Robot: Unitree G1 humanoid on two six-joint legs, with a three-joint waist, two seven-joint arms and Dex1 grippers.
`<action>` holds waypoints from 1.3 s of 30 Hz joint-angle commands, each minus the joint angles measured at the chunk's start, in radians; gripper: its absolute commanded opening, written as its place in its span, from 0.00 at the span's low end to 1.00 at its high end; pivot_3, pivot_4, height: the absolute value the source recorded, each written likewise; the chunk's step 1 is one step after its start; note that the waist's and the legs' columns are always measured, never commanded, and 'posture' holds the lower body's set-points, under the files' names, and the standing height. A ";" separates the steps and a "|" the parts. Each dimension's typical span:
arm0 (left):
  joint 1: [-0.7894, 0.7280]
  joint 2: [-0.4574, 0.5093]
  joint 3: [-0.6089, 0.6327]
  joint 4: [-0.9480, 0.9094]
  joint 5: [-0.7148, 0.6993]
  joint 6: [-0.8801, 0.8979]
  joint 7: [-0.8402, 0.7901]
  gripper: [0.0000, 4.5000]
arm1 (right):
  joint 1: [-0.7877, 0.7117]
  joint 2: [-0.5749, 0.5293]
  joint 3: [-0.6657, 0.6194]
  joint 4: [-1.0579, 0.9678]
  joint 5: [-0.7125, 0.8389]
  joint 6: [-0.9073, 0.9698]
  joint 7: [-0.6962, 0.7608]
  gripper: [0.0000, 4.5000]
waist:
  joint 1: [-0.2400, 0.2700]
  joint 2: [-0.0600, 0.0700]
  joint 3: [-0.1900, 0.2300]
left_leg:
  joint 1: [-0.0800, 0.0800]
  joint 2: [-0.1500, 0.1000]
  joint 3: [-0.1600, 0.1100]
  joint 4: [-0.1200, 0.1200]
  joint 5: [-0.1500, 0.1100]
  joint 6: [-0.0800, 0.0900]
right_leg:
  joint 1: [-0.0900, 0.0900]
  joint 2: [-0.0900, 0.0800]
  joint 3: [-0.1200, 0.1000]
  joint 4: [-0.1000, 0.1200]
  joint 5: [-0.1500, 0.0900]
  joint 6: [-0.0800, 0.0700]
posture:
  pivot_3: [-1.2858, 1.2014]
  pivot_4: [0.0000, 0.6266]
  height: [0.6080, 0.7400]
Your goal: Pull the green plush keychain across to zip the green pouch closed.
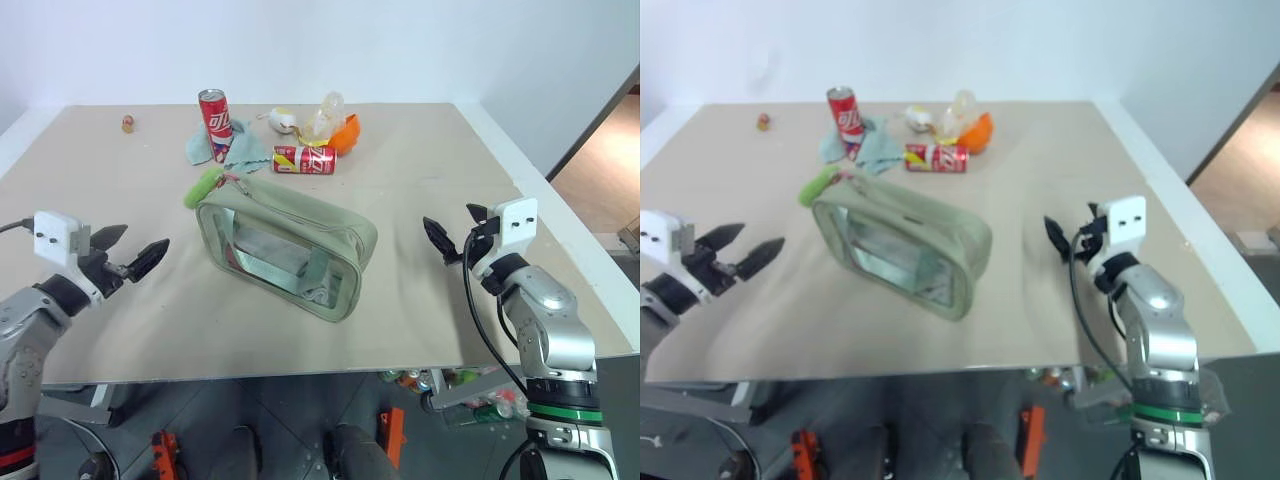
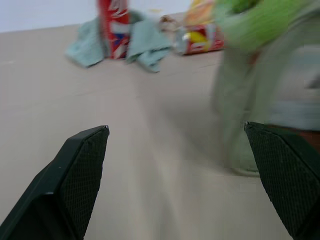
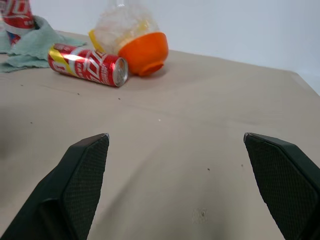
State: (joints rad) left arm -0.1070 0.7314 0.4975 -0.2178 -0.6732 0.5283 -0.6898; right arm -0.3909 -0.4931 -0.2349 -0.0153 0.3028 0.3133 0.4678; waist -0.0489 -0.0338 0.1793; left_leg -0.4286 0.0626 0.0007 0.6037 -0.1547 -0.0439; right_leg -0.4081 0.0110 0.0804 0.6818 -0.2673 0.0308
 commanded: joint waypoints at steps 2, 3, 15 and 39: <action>0.056 0.136 0.102 -0.212 -0.261 0.147 -0.181 1.00 | -0.125 -0.074 -0.008 -0.056 0.082 0.072 0.092 0.99 | -0.001 0.001 0.001 | 0.000 0.000 0.001 0.000 0.000 0.000 | -0.001 0.000 0.000 0.000 0.000 0.000 | 0.52 0.24 1.00; 0.073 0.155 0.095 -0.255 -0.309 0.180 -0.202 1.00 | -0.151 -0.082 -0.002 -0.061 0.102 0.097 0.111 0.99 | -0.001 0.002 0.002 | 0.000 0.000 0.001 0.000 0.000 0.000 | 0.000 -0.001 0.001 0.000 0.000 0.000 | 0.52 0.24 1.00; -0.081 0.152 -0.266 -0.389 -0.367 0.217 -0.283 1.00 | -0.195 -0.173 0.173 -0.225 0.351 0.421 0.426 0.99 | 0.004 0.002 0.002 | 0.000 0.000 -0.001 0.000 0.000 0.000 | 0.001 0.000 -0.002 0.000 -0.002 -0.001 | 0.52 0.24 1.00; -0.102 0.124 -0.324 -0.354 -0.296 0.188 -0.310 1.00 | -0.353 -0.204 0.304 0.135 0.171 0.160 0.736 0.01 | 0.001 0.003 0.003 | -0.001 0.000 -0.001 0.001 0.000 0.001 | 0.000 0.001 -0.001 0.000 -0.001 -0.001 | 0.52 0.24 1.00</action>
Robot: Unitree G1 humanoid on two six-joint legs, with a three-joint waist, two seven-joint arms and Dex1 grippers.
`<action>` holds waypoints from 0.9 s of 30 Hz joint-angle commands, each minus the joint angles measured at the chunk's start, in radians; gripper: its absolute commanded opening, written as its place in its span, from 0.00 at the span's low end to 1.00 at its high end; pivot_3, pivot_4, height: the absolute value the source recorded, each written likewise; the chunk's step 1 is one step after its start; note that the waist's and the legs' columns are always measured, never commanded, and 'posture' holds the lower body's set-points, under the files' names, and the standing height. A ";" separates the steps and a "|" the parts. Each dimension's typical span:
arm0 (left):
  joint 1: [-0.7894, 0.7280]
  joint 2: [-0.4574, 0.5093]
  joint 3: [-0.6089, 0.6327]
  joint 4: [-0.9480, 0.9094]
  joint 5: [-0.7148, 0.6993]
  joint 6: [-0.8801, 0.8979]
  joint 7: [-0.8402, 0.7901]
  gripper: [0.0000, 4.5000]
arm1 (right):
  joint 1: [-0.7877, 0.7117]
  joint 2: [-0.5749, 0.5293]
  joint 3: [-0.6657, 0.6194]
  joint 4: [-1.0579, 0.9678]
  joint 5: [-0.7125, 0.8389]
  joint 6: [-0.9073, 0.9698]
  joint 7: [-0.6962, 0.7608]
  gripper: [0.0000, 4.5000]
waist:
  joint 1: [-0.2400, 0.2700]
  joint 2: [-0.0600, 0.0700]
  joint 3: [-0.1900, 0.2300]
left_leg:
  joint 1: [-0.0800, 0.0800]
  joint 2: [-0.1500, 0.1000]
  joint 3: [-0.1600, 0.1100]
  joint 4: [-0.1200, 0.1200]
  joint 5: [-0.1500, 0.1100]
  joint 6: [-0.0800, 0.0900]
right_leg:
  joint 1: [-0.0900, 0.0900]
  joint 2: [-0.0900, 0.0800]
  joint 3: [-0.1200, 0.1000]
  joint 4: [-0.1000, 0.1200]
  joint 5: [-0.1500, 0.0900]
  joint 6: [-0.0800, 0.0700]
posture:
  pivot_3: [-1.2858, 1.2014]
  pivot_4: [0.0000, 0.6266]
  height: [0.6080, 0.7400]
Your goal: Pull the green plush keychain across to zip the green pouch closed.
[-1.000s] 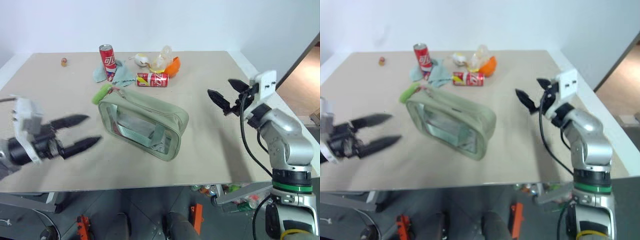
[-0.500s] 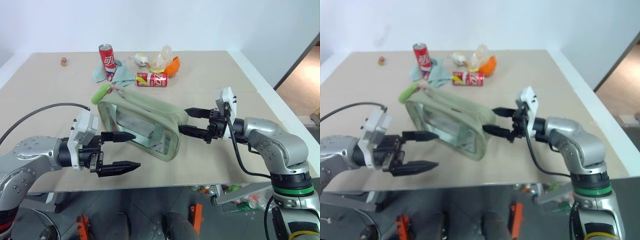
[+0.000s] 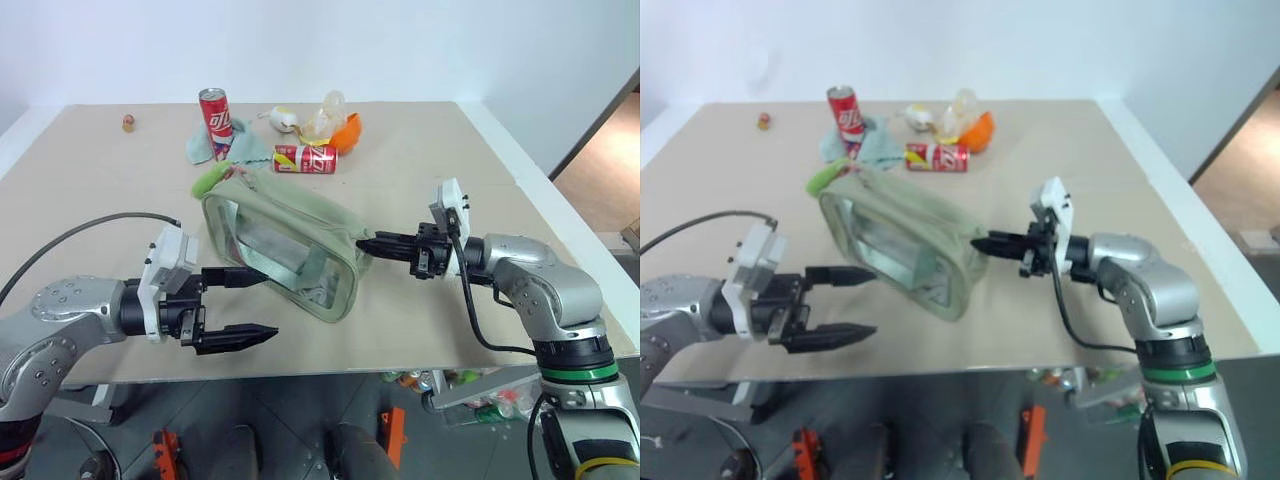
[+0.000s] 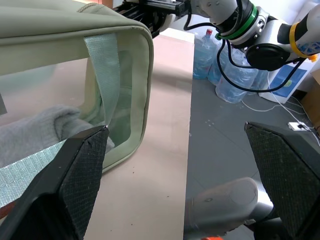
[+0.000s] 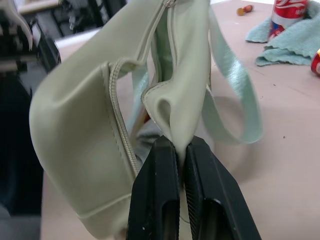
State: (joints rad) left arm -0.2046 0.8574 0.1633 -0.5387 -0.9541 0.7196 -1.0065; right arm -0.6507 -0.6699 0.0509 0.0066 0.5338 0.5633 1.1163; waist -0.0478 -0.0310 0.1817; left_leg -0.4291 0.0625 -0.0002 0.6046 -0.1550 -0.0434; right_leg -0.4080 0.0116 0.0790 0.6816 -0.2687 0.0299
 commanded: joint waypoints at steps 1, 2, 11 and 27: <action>-0.005 -0.003 0.009 -0.034 -0.015 -0.002 0.008 1.00 | -0.137 -0.026 0.032 0.174 -0.083 -0.129 0.124 0.01 | 0.000 0.000 0.000 | 0.000 0.000 0.000 0.000 0.000 0.000 | 0.000 0.000 0.000 0.000 0.000 0.000 | 0.52 0.24 1.00; -0.005 -0.005 0.007 -0.035 -0.015 -0.001 0.008 1.00 | -0.177 -0.023 0.047 0.233 -0.108 -0.172 0.159 0.01 | 0.000 0.000 0.000 | 0.000 0.000 0.001 0.000 0.000 0.000 | 0.000 0.000 0.001 0.000 0.001 0.000 | 0.52 0.24 1.00; 0.002 -0.017 -0.006 -0.070 -0.022 0.006 0.032 1.00 | -0.496 0.046 0.154 0.798 -0.336 -0.624 0.416 0.01 | -0.001 0.000 0.000 | 0.000 0.000 0.000 -0.001 0.000 0.000 | 0.000 0.000 0.000 0.000 0.000 -0.001 | 0.52 0.24 1.00; -0.031 -0.015 -0.026 -0.045 -0.029 0.011 0.045 1.00 | -0.302 -0.033 -0.197 0.343 -0.062 -0.070 0.182 1.00 | 0.010 0.001 0.001 | -0.001 -0.001 -0.003 -0.001 0.000 0.000 | 0.000 -0.001 -0.003 0.001 -0.001 -0.002 | 0.52 0.24 1.00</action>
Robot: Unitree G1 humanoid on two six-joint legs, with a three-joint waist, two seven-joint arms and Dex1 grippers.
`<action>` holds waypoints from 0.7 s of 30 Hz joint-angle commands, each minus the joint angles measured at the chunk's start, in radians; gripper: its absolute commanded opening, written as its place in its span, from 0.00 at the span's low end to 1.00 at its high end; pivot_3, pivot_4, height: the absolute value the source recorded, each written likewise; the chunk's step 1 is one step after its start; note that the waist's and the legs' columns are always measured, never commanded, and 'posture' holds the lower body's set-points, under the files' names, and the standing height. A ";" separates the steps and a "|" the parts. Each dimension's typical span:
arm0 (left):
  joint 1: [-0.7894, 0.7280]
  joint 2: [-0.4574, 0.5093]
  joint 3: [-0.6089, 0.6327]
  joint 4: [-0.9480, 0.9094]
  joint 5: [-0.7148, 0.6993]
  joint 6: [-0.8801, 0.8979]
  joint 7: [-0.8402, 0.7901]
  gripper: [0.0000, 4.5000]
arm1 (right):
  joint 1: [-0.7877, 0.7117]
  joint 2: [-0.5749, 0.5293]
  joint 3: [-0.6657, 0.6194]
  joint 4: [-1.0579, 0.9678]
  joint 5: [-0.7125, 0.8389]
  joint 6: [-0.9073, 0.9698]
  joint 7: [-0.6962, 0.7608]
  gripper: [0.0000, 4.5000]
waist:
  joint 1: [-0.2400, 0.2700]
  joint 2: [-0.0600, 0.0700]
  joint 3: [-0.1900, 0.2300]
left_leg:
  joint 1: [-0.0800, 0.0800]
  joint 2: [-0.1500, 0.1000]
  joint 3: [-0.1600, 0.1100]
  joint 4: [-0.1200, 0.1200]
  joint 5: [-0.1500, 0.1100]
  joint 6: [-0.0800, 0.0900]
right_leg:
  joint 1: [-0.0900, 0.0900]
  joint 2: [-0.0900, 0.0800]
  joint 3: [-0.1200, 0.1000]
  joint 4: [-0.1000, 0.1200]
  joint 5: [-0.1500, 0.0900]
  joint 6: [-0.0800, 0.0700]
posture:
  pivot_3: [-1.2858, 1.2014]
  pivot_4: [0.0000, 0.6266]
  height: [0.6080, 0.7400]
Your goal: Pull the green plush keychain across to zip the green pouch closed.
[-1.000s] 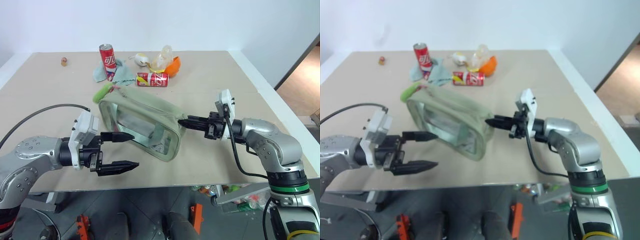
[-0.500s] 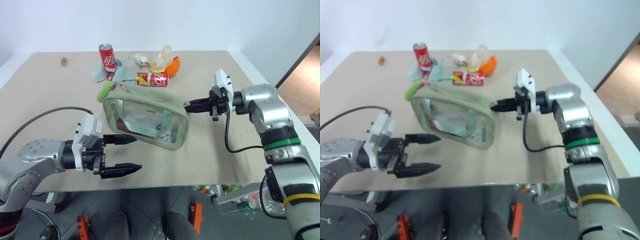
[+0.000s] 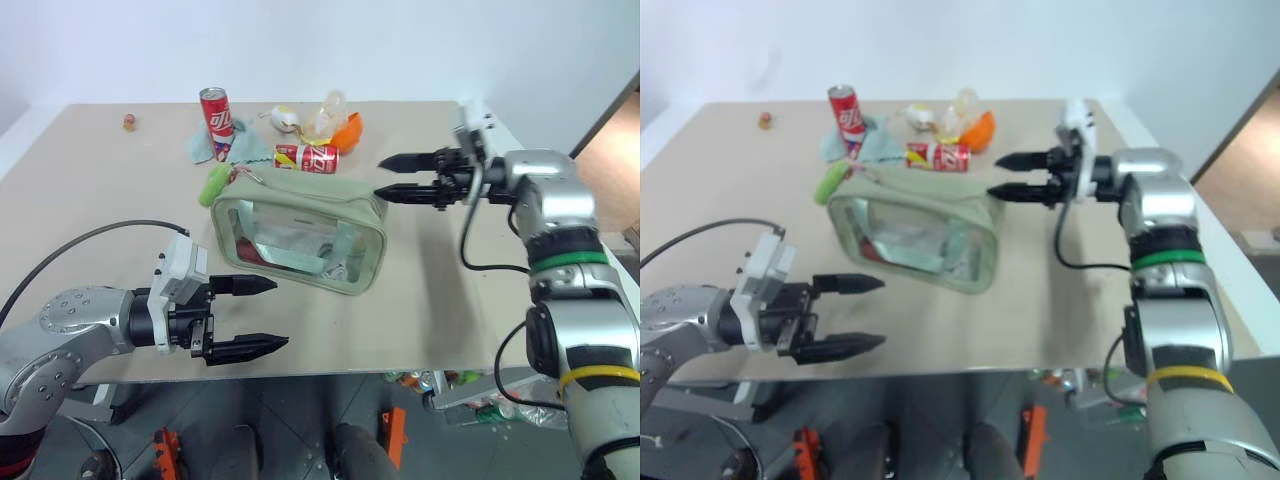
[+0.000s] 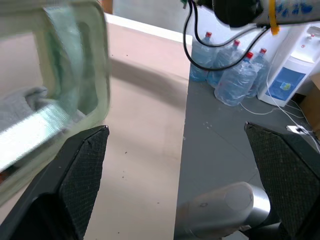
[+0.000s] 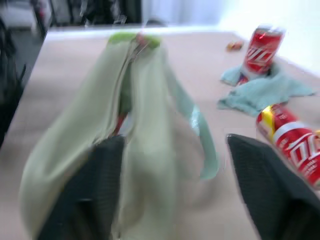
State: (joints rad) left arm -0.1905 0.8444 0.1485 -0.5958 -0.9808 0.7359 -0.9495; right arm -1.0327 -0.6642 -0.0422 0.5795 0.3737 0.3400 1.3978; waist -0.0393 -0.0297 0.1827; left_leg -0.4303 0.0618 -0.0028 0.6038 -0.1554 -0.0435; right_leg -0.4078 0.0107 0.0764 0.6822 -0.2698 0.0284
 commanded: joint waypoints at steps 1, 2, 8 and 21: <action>-0.059 -0.007 -0.018 0.024 0.001 -0.006 -0.015 1.00 | 0.129 -0.047 -0.132 -0.324 0.131 0.211 -0.140 1.00 | 0.003 0.000 0.000 | 0.000 0.000 0.000 0.000 0.000 0.000 | 0.000 0.000 0.000 0.000 0.000 0.000 | 0.52 0.24 1.00; -0.072 -0.013 -0.023 0.036 0.004 -0.008 -0.019 1.00 | 0.181 -0.047 -0.158 -0.424 0.165 0.262 -0.184 1.00 | 0.004 0.001 0.000 | -0.001 0.000 0.000 0.000 0.000 0.000 | 0.000 0.000 0.000 0.000 0.000 0.000 | 0.52 0.24 1.00; -0.129 -0.027 -0.052 0.080 0.022 -0.023 -0.067 1.00 | 0.427 0.008 -0.195 -0.839 0.269 0.403 -0.406 1.00 | -0.008 0.001 0.000 | 0.000 0.000 -0.001 0.000 0.000 0.000 | 0.000 0.001 0.000 0.001 -0.001 0.000 | 0.52 0.24 1.00; -0.201 -0.127 -0.075 0.149 0.210 -0.167 -0.030 1.00 | 0.536 0.080 -0.069 -0.904 0.226 0.334 -0.540 0.88 | -0.007 0.000 0.000 | 0.000 0.000 0.000 0.004 0.000 0.000 | 0.000 0.001 0.001 0.000 0.002 0.003 | 0.52 0.24 1.00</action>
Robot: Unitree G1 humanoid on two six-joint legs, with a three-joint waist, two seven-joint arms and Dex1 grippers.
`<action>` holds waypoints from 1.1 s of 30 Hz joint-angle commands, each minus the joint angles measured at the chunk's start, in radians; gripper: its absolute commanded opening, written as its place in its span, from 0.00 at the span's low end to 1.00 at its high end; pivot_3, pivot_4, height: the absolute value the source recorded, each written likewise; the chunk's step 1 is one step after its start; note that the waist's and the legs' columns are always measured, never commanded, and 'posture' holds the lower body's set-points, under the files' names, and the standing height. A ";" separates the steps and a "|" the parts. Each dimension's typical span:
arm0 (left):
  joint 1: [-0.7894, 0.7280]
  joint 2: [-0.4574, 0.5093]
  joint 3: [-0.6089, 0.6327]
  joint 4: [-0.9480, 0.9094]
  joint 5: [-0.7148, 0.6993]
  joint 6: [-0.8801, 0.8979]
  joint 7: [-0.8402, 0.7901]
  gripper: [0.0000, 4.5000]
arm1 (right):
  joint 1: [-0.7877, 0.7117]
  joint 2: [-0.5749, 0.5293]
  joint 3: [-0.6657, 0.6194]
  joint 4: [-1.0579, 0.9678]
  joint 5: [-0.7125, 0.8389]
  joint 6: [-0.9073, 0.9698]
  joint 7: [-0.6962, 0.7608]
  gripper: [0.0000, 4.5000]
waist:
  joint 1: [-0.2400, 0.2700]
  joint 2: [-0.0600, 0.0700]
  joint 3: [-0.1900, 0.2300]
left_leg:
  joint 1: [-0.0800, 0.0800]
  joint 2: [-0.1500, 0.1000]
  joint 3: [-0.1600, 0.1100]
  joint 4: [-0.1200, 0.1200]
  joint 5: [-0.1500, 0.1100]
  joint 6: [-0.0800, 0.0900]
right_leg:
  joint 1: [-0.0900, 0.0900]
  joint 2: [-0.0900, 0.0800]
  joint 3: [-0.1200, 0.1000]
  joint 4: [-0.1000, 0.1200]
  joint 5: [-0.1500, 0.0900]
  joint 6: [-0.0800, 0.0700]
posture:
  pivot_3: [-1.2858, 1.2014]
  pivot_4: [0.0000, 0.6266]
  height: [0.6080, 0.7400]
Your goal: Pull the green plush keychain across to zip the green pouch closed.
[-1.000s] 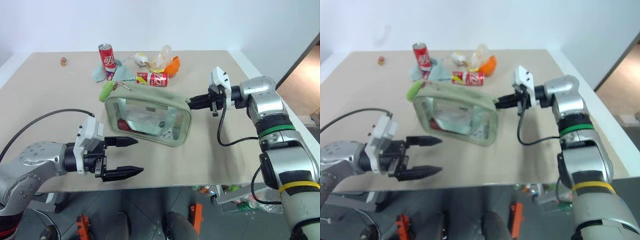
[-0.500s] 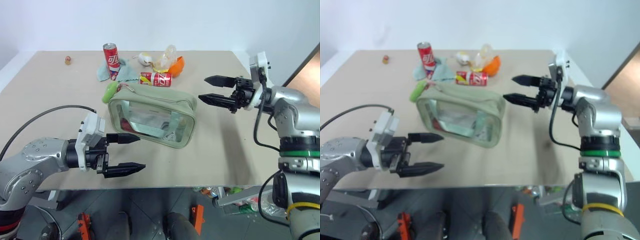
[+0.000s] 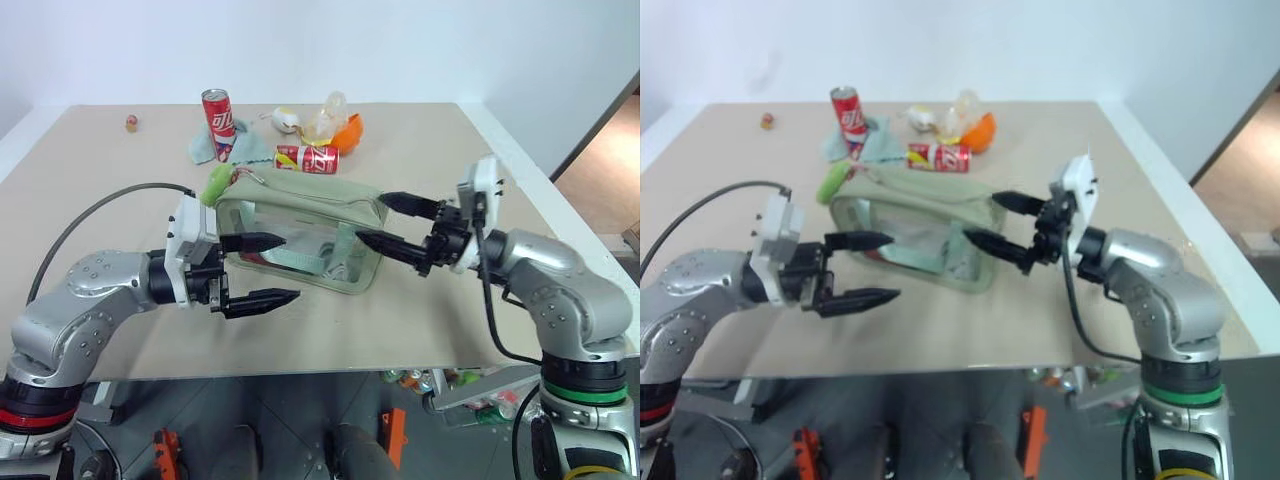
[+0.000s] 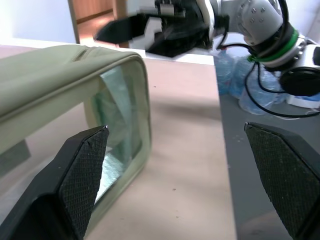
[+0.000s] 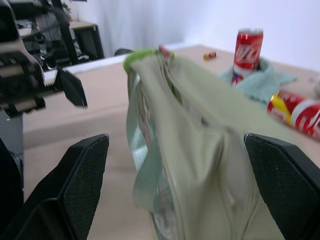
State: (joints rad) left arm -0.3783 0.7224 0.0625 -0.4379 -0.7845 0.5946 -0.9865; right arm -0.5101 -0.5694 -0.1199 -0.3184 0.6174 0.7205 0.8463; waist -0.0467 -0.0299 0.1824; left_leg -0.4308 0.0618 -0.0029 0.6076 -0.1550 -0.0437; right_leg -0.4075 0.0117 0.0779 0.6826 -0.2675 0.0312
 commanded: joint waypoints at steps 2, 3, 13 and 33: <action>-0.012 -0.011 0.016 -0.010 0.024 -0.032 0.019 1.00 | 0.030 -0.015 0.025 0.006 -0.036 -0.075 0.018 0.72 | 0.000 0.000 0.000 | 0.000 0.000 0.000 0.000 0.000 0.000 | 0.000 0.000 0.000 0.000 -0.001 0.000 | 0.52 0.24 1.00; -0.013 -0.013 0.017 -0.010 0.029 -0.035 0.022 1.00 | 0.036 -0.016 0.035 0.010 -0.046 -0.091 0.024 0.66 | 0.000 0.000 0.000 | 0.000 0.000 0.000 0.000 0.000 0.000 | 0.000 0.000 -0.001 0.000 -0.001 0.000 | 0.52 0.24 1.00; -0.018 -0.019 0.053 0.014 0.061 -0.035 0.077 1.00 | 0.041 -0.045 0.070 0.055 -0.117 -0.252 0.103 0.01 | 0.000 0.000 0.000 | 0.000 0.000 0.000 0.000 0.000 0.000 | 0.000 0.000 -0.001 0.000 -0.001 0.000 | 0.52 0.24 1.00; 0.100 0.072 0.398 -0.119 -0.339 0.237 0.318 1.00 | -0.125 -0.096 0.126 0.466 -0.222 -0.625 0.446 0.01 | -0.001 0.000 0.000 | 0.001 0.000 -0.001 0.000 0.000 0.000 | 0.001 0.000 -0.001 0.000 -0.001 0.000 | 0.52 0.24 1.00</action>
State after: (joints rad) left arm -0.3025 0.7629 0.3909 -0.5098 -1.0656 0.8040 -0.6952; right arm -0.6130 -0.6553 0.0120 0.1468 0.4067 0.1049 1.2851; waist -0.0478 -0.0300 0.1826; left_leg -0.4299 0.0621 -0.0035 0.6072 -0.1553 -0.0434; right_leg -0.4061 0.0114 0.0768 0.6826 -0.2682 0.0310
